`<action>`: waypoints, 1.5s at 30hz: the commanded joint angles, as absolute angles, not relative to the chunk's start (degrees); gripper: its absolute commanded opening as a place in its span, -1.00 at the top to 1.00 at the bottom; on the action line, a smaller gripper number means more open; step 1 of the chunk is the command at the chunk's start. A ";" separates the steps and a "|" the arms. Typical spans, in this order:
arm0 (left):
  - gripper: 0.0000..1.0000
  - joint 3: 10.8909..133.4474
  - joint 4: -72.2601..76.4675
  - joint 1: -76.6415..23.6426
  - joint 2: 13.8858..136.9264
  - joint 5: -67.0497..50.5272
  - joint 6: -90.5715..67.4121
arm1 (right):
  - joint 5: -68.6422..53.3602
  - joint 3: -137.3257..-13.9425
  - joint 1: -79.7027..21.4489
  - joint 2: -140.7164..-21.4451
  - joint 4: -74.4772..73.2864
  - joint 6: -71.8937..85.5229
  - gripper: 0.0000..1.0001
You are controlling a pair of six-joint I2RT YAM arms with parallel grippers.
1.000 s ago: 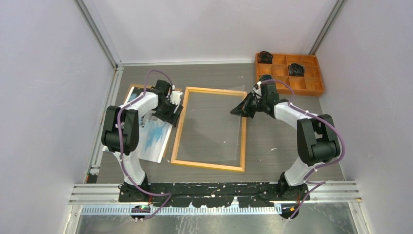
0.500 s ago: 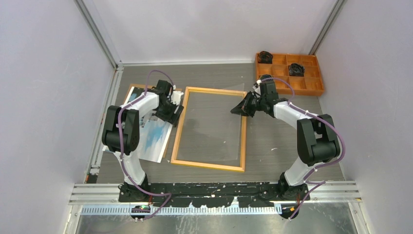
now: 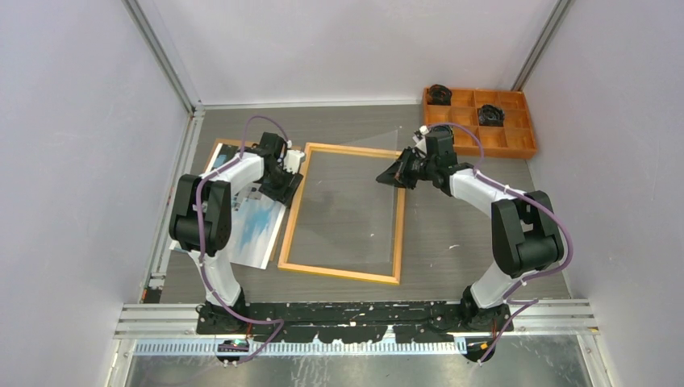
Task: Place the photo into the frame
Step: Place the photo frame item in the photo frame.
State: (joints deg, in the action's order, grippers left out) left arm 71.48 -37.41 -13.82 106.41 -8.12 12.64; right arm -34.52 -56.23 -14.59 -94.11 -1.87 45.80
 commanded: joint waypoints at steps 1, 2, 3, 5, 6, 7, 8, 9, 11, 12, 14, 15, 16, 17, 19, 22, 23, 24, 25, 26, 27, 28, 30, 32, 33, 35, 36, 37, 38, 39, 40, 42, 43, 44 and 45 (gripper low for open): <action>-0.13 70.40 -36.91 -14.15 107.36 -10.91 13.09 | -33.98 -57.11 -15.15 -91.41 2.59 45.44 0.99; -0.12 70.40 -37.00 -14.15 107.33 -10.98 13.09 | -34.05 -57.14 -15.19 -91.45 2.88 45.51 0.99; -0.12 70.40 -37.06 -14.15 107.32 -11.06 13.22 | -34.10 -57.06 -15.22 -91.41 3.30 45.45 0.99; -0.12 70.36 -37.17 -14.15 107.31 -11.12 13.25 | -34.02 -57.04 -15.21 -91.39 3.66 45.48 0.99; -0.12 70.27 -37.15 -14.15 107.25 -11.16 13.41 | -34.01 -57.03 -15.21 -91.42 3.95 45.65 0.99; -0.12 70.23 -37.15 -14.15 107.23 -11.16 13.41 | -33.89 -57.11 -15.35 -91.53 3.99 45.88 0.99; -0.12 70.23 -37.19 -14.15 107.23 -11.16 13.44 | -33.84 -57.20 -15.28 -91.71 3.96 46.11 0.99; -0.12 70.15 -37.22 -14.15 107.18 -11.16 13.45 | -33.84 -57.28 -15.30 -91.98 3.83 46.39 0.99; -0.12 70.01 -37.22 -14.15 107.23 -11.44 13.45 | -33.99 -57.19 -15.36 -92.49 3.73 46.98 0.99; -0.12 69.90 -37.24 -14.15 107.16 -11.69 13.45 | -34.01 -56.83 -15.42 -92.65 4.15 47.40 0.99; -0.12 69.47 -37.12 -14.23 106.93 -12.16 13.45 | -33.97 -55.81 -15.41 -92.65 5.32 48.72 0.99; -0.12 69.32 -37.05 -14.30 106.88 -12.29 13.52 | -33.96 -55.11 -15.41 -92.68 6.16 49.54 0.99; -0.12 69.29 -37.06 -14.39 106.88 -12.50 13.58 | -33.89 -54.46 -15.38 -92.69 7.02 50.47 0.99; -0.12 69.06 -37.12 -14.56 106.81 -12.75 13.61 | -33.89 -53.73 -15.41 -92.78 8.63 51.67 0.99; -0.12 68.81 -37.08 -14.78 106.71 -13.08 13.62 | -34.09 -52.38 -15.45 -93.02 10.87 54.24 0.99; -0.12 68.50 -37.04 -15.11 106.69 -13.35 13.64 | -34.36 -49.89 -15.40 -93.69 17.53 60.13 0.99; -0.11 68.43 -37.08 -15.12 106.63 -13.36 13.63 | -34.50 -49.35 -15.38 -94.06 19.21 62.05 0.99; -0.11 68.38 -37.01 -15.16 106.61 -13.44 13.57 | -34.60 -48.85 -15.43 -94.42 20.95 63.70 0.99; -0.11 68.42 -37.01 -15.20 106.50 -13.51 13.54 | -34.70 -48.34 -15.34 -94.71 22.71 65.35 0.99; -0.11 68.38 -37.00 -15.20 106.40 -13.58 13.54 | -34.71 -47.88 -15.35 -94.84 24.11 66.85 0.99; -0.11 68.34 -37.07 -15.20 106.28 -13.78 13.56 | -34.57 -47.48 -15.30 -94.83 25.25 68.21 0.99; -0.11 68.30 -37.09 -15.21 106.14 -13.82 13.54 | -34.55 -47.16 -15.34 -94.83 26.23 69.39 0.99; -0.11 68.21 -37.18 -15.21 105.86 -14.08 13.63 | -34.58 -46.28 -15.32 -94.83 28.84 72.31 0.99; -0.11 68.12 -37.34 -15.21 105.91 -14.21 13.71 | -34.85 -45.69 -15.41 -94.69 31.93 74.63 0.99; -0.11 68.07 -37.29 -15.21 105.91 -14.30 13.71 | -35.07 -45.38 -15.38 -94.61 33.20 75.51 0.99; -0.11 67.96 -37.20 -15.21 105.91 -14.54 13.69 | -35.26 -45.09 -15.73 -94.38 34.41 75.64 0.99; -0.11 67.94 -37.10 -15.21 105.86 -14.63 13.63 | -35.06 -45.22 -15.90 -94.11 33.89 74.93 0.99; -0.11 67.94 -37.03 -15.21 105.95 -14.45 13.62 | -34.98 -45.32 -16.04 -93.81 32.98 74.28 0.99; -0.11 68.01 -37.09 -15.21 105.99 -14.43 13.58 | -34.97 -45.36 -16.14 -93.72 32.57 74.05 0.99; -0.11 67.98 -37.09 -15.21 106.00 -14.45 13.54 | -35.10 -45.26 -16.25 -93.74 32.68 74.03 0.99; -0.11 67.90 -37.04 -15.22 106.00 -14.39 13.61 | -35.22 -45.06 -16.40 -93.66 33.21 74.16 0.99; -0.11 67.86 -36.96 -15.21 106.00 -14.34 13.57 | -35.10 -44.97 -16.72 -93.38 33.32 74.06 0.99; -0.11 67.92 -36.93 -15.21 106.02 -14.28 13.59 | -34.96 -44.97 -16.86 -93.28 33.14 73.87 0.99; -0.11 67.96 -36.95 -15.21 106.08 -14.32 13.48 | -34.93 -45.04 -16.97 -93.15 32.63 73.76 0.99; -0.11 67.88 -36.91 -15.21 106.01 -14.31 13.45 | -34.83 -45.16 -17.04 -93.08 32.46 73.67 0.99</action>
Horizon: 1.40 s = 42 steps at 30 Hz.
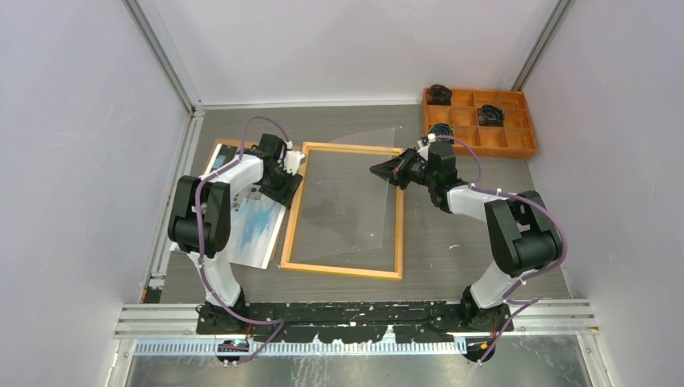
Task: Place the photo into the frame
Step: Place the photo frame item in the photo frame.
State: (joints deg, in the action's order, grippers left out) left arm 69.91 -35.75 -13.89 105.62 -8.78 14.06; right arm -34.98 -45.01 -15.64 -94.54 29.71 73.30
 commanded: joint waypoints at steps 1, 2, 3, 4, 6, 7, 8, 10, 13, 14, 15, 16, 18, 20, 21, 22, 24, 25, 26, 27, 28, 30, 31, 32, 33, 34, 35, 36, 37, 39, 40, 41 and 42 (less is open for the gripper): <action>-0.11 67.92 -36.86 -15.21 106.00 -14.32 13.43 | -34.81 -45.22 -17.13 -93.08 32.56 73.80 0.99; -0.11 67.98 -36.91 -15.21 106.07 -14.39 13.33 | -34.81 -45.18 -17.32 -93.08 32.60 73.92 0.99; -0.11 68.02 -36.96 -15.21 106.08 -14.46 13.20 | -34.74 -45.28 -17.49 -92.94 32.61 74.06 0.99; -0.11 68.04 -36.96 -15.21 106.08 -14.54 13.07 | -34.64 -45.31 -17.63 -92.71 32.59 74.23 0.99; -0.11 68.15 -37.09 -15.13 106.11 -14.74 12.72 | -34.59 -45.20 -17.99 -92.01 32.57 74.67 0.99; -0.10 68.22 -37.12 -15.12 106.16 -14.88 12.64 | -34.43 -45.24 -18.33 -91.31 32.39 74.63 0.99; -0.10 68.28 -37.09 -15.12 106.17 -15.04 12.51 | -34.26 -45.33 -18.49 -90.36 31.86 74.47 0.99; -0.10 68.37 -37.24 -15.12 106.21 -15.31 12.29 | -33.91 -45.57 -19.00 -89.12 30.39 74.08 0.99; -0.10 68.55 -37.34 -15.03 106.35 -15.26 12.06 | -32.99 -46.57 -19.58 -87.00 26.51 72.18 0.99; -0.09 68.63 -37.35 -15.03 106.35 -15.20 12.00 | -32.70 -46.84 -19.72 -86.64 25.01 71.54 0.99; -0.10 68.64 -37.29 -15.03 106.35 -15.24 11.99 | -32.50 -47.01 -19.76 -86.32 24.56 71.41 0.99; -0.10 68.64 -37.35 -15.03 106.27 -15.24 12.03 | -32.30 -47.12 -19.77 -86.17 23.86 71.27 0.99; -0.10 68.64 -37.35 -15.03 106.26 -15.37 11.98 | -31.99 -47.24 -19.95 -86.00 23.19 71.16 0.99; -0.10 68.60 -37.32 -15.03 106.22 -15.35 11.92 | -31.26 -47.79 -20.23 -85.88 20.84 69.99 0.99; -0.10 68.56 -37.33 -15.03 106.18 -15.33 11.96 | -30.72 -48.02 -20.23 -85.93 19.39 69.36 0.99; -0.10 68.49 -37.34 -15.03 106.17 -15.25 11.99 | -30.25 -48.07 -20.32 -85.98 18.54 68.84 0.99; -0.09 68.47 -37.22 -15.03 106.02 -14.96 11.96 | -28.63 -48.03 -20.37 -85.96 15.94 67.89 0.99; -0.09 68.47 -37.21 -14.95 106.00 -14.95 11.96 | -27.47 -47.95 -20.32 -85.90 14.67 67.37 0.99; -0.09 68.42 -37.26 -14.94 105.95 -14.97 12.00 | -26.71 -47.75 -20.38 -85.83 13.76 66.96 0.99; -0.09 68.41 -37.21 -14.94 105.99 -14.99 11.99 | -25.85 -47.44 -20.32 -85.86 13.19 66.67 0.99; -0.09 68.32 -37.26 -14.94 106.00 -15.11 11.98 | -25.23 -47.18 -20.38 -85.69 12.58 66.24 0.99; -0.09 68.23 -37.17 -14.94 106.00 -15.19 12.02 | -24.19 -46.94 -20.38 -85.52 11.75 65.32 0.99; -0.09 68.21 -37.11 -14.94 106.00 -15.20 12.03 | -23.75 -47.06 -20.37 -85.59 11.04 64.99 0.99; -0.09 68.20 -37.16 -14.94 106.00 -15.20 12.08 | -23.25 -47.23 -20.33 -85.65 10.39 64.81 0.99; -0.09 68.14 -37.22 -14.94 105.92 -15.19 12.05 | -22.80 -47.28 -20.36 -85.84 9.96 64.88 0.99; -0.09 68.12 -37.19 -14.94 105.91 -15.25 12.04 | -22.63 -47.28 -20.23 -85.98 9.92 65.19 0.99; -0.09 68.12 -37.22 -14.94 105.83 -15.29 12.15 | -22.44 -47.41 -20.22 -86.27 9.89 65.75 0.99; -0.09 68.06 -37.23 -14.94 105.76 -15.29 12.13 | -22.21 -47.57 -20.23 -86.63 9.86 66.27 0.99; -0.09 68.03 -37.19 -14.94 105.72 -15.25 12.13 | -22.16 -47.78 -20.28 -86.95 10.19 67.29 0.99; -0.09 67.87 -37.10 -14.94 105.65 -15.33 12.16 | -22.10 -48.49 -20.35 -87.54 10.36 69.13 0.99; -0.09 67.80 -37.03 -14.94 105.64 -15.42 12.18 | -21.96 -48.85 -20.30 -87.76 10.30 70.11 0.99; -0.09 67.65 -37.08 -14.94 105.59 -15.53 12.15 | -21.85 -49.13 -20.35 -87.87 10.40 71.19 0.99; -0.09 67.55 -37.03 -14.94 105.56 -15.70 12.11 | -21.64 -49.25 -20.36 -87.97 10.41 72.44 0.99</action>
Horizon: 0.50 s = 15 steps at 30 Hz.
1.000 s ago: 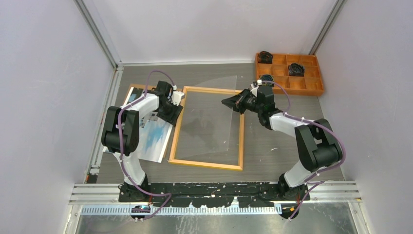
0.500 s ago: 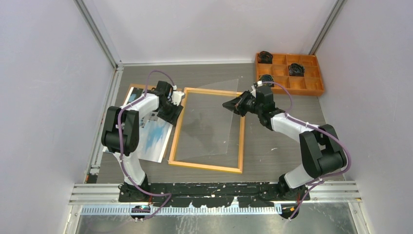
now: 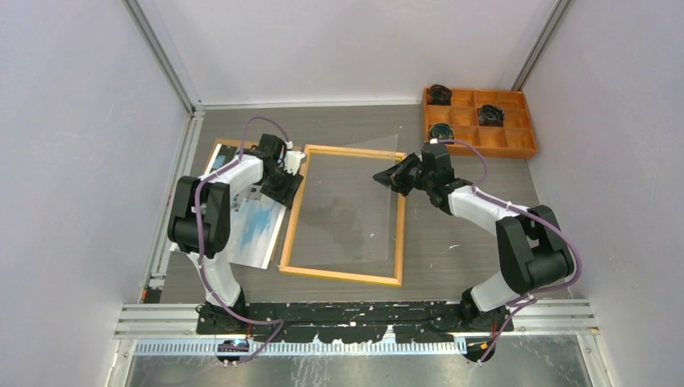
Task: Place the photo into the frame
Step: Place the photo frame item in the photo frame.
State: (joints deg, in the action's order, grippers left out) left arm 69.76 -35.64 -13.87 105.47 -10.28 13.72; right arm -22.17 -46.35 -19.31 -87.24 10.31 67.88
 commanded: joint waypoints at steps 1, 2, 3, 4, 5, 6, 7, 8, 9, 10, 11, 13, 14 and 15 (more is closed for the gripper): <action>-0.09 67.51 -37.05 -14.94 105.56 -15.75 12.05 | -21.62 -49.33 -20.32 -87.98 10.53 73.74 0.98; -0.09 67.42 -37.08 -15.01 105.56 -15.93 12.05 | -21.69 -49.27 -20.39 -88.06 11.14 75.15 0.99; -0.09 67.41 -37.03 -14.97 105.56 -16.10 12.11 | -21.71 -49.29 -20.53 -88.13 11.42 76.32 0.99; -0.09 67.41 -37.03 -14.95 105.51 -16.16 12.13 | -21.71 -49.30 -20.73 -88.22 11.77 77.05 0.99; -0.08 67.41 -37.06 -15.00 105.47 -16.34 12.13 | -21.37 -49.31 -20.99 -88.09 11.70 77.53 0.99; -0.08 67.48 -37.13 -14.96 105.47 -16.34 12.16 | -20.99 -49.34 -21.19 -87.88 11.28 77.82 0.99; -0.08 67.43 -37.12 -14.94 105.39 -16.46 12.21 | -20.55 -49.31 -21.33 -87.73 10.81 78.41 0.99; -0.08 67.41 -37.12 -14.95 105.38 -16.51 12.18 | -20.20 -49.29 -21.49 -87.53 10.55 78.75 0.99; -0.07 67.41 -37.14 -14.95 105.36 -16.52 12.16 | -20.02 -49.07 -21.64 -87.32 10.68 79.22 0.99; -0.07 67.43 -37.16 -14.94 105.35 -16.52 12.22 | -19.63 -49.09 -21.81 -87.10 10.30 79.29 0.99; -0.07 67.41 -37.18 -14.96 105.38 -16.52 12.22 | -19.15 -49.13 -21.94 -86.75 9.91 79.27 0.99; -0.07 67.46 -37.24 -14.99 105.30 -16.44 12.27 | -18.73 -49.57 -22.02 -86.26 9.46 78.24 0.99; -0.07 67.49 -37.23 -14.95 105.29 -16.36 12.23 | -18.64 -49.91 -22.04 -86.13 8.54 77.58 0.99; -0.07 67.50 -37.28 -14.94 105.19 -16.32 12.28 | -18.63 -50.32 -22.00 -85.93 7.57 76.66 0.99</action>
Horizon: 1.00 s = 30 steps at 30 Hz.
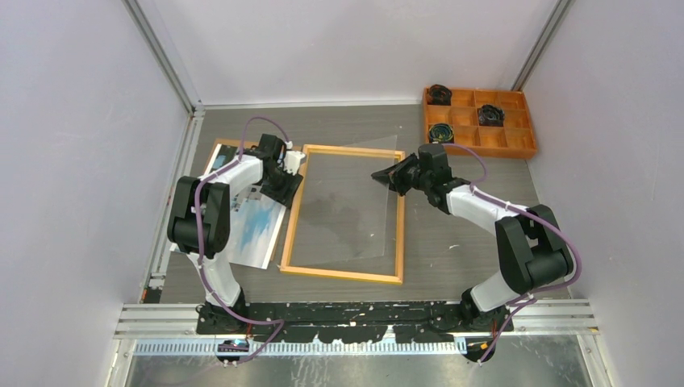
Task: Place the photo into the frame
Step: Place the photo frame item in the photo frame.
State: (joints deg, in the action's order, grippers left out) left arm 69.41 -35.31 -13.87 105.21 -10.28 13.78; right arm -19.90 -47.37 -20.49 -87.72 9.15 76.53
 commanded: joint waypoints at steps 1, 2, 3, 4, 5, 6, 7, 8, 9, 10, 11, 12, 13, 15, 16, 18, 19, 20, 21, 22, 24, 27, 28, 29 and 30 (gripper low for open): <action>-0.07 67.50 -37.26 -14.94 105.09 -16.34 12.31 | -18.59 -50.62 -22.00 -85.89 6.77 75.68 0.99; -0.07 67.43 -37.26 -14.94 105.07 -16.34 12.28 | -18.44 -50.89 -21.99 -85.73 5.79 74.47 0.99; -0.07 67.41 -37.19 -14.94 105.03 -16.30 12.30 | -17.82 -51.20 -21.93 -85.49 4.25 72.98 0.99; -0.07 67.41 -37.21 -14.94 104.94 -16.22 12.30 | -17.08 -51.45 -21.82 -85.34 2.83 71.47 0.99; -0.07 67.37 -37.23 -14.94 104.94 -16.18 12.30 | -16.45 -51.62 -21.78 -84.99 1.75 69.86 0.99; -0.07 67.26 -37.19 -14.95 104.94 -16.10 12.33 | -16.03 -51.67 -21.57 -84.89 0.86 68.62 0.99; -0.07 67.16 -37.05 -14.94 104.88 -16.03 12.37 | -15.74 -51.72 -21.42 -84.83 0.49 67.53 0.97; -0.07 67.07 -37.06 -14.94 104.90 -15.97 12.41 | -15.47 -51.87 -21.31 -85.00 0.45 66.62 0.96; -0.07 67.06 -36.97 -14.94 104.94 -15.83 12.52 | -15.28 -52.08 -21.31 -85.23 -0.83 65.85 0.95; -0.07 67.06 -36.93 -14.94 104.94 -15.82 12.48 | -15.21 -52.23 -21.35 -85.43 -1.43 65.00 0.93; -0.07 67.06 -36.92 -14.94 104.88 -15.74 12.48 | -15.14 -52.36 -21.36 -85.73 -1.76 64.50 0.92; -0.07 67.06 -36.92 -14.94 104.86 -15.79 12.52 | -15.24 -52.34 -21.34 -86.19 -1.60 64.27 0.91; -0.07 67.06 -36.93 -14.94 104.78 -15.82 12.49 | -15.62 -52.18 -21.34 -86.67 -1.02 64.18 0.91; -0.07 67.14 -36.99 -14.94 104.77 -15.81 12.40 | -16.02 -51.81 -21.31 -87.44 -0.21 64.16 0.90; -0.07 67.15 -36.98 -14.94 104.81 -15.82 12.39 | -16.19 -51.63 -21.27 -87.66 -0.22 64.14 0.88; -0.07 67.15 -36.92 -14.94 104.85 -15.80 12.44 | -16.24 -51.38 -21.34 -88.08 -0.20 63.76 0.86; -0.07 67.15 -36.93 -14.94 104.93 -15.77 12.40 | -16.26 -51.33 -21.29 -88.19 -0.24 63.50 0.86; -0.07 67.15 -36.96 -14.94 104.98 -15.74 12.48 | -16.22 -51.33 -21.28 -88.32 1.20 63.19 0.85; -0.07 67.15 -36.89 -14.94 105.06 -15.66 12.48 | -16.18 -51.33 -21.30 -88.40 1.42 62.94 0.85; -0.07 67.23 -36.83 -14.94 105.11 -15.57 12.60 | -16.25 -51.39 -21.32 -88.66 1.49 62.62 0.85; -0.07 67.24 -36.85 -14.94 105.21 -15.49 12.59 | -16.88 -51.77 -21.29 -89.53 1.57 61.90 0.82; -0.07 67.41 -36.93 -14.94 105.21 -15.55 12.58 | -17.71 -52.77 -21.36 -90.93 1.20 60.82 0.77; -0.07 67.41 -36.92 -14.94 105.13 -15.52 12.50 | -17.56 -52.86 -21.30 -91.05 1.23 60.37 0.76; -0.07 67.41 -36.91 -14.94 105.12 -15.55 12.52 | -17.39 -52.76 -21.35 -91.05 1.34 59.99 0.75; -0.07 67.41 -36.91 -14.94 105.11 -15.56 12.56 | -17.32 -52.74 -21.28 -91.05 1.40 59.51 0.72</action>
State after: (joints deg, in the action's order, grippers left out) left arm 69.06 -35.20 -13.87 104.95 -10.96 13.76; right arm -15.92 -50.43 -20.75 -90.74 0.47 61.71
